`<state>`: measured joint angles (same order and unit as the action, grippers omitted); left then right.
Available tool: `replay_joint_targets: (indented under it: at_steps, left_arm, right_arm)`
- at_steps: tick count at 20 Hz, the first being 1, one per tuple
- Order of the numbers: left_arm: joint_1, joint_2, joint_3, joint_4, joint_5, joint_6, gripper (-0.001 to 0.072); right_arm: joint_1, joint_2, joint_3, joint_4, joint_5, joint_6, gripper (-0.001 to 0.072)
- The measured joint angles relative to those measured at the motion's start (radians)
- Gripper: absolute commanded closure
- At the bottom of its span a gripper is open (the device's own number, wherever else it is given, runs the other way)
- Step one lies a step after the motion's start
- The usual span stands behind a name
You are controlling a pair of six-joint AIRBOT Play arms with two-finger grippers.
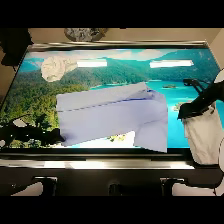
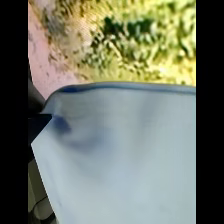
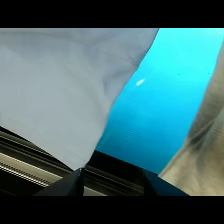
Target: Fold the shirts.
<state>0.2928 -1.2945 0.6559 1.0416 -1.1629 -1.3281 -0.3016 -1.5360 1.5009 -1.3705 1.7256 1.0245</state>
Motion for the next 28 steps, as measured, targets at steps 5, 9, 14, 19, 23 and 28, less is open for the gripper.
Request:
replay_joint_targets:
  at_steps: [5, 9, 14, 19, 23, 28]
  left_arm:
    - [0.000, 0.020, 0.061, 0.159, 0.007, -0.003, 0.0679]
    - [0.001, 0.024, 0.094, 0.226, 0.004, -0.003, 0.0679]
    - [0.000, 0.024, 0.108, 0.229, -0.009, -0.007, 0.0679]
    - [0.000, 0.024, 0.119, 0.231, -0.012, -0.007, 0.0680]
    - [0.000, 0.048, 0.244, 0.233, -0.030, 0.000, 0.0681]
    - [-0.002, 0.190, 0.770, 0.204, -0.021, -0.030, 0.0680]
  right_arm:
    - [0.000, 0.003, -0.158, 0.124, -0.122, 0.001, 0.0202]
    - [0.000, -0.010, -0.239, 0.160, -0.252, 0.011, 0.0203]
    - [0.006, -0.093, -0.273, 0.219, -0.327, 0.028, 0.0214]
    - [0.067, -0.158, -0.279, 0.240, -0.362, 0.043, 0.0672]
    - [0.084, -0.102, -0.227, 0.228, -0.390, 0.017, 0.0672]
    - [0.089, 0.198, 0.073, 0.180, -0.497, -0.068, 0.0671]
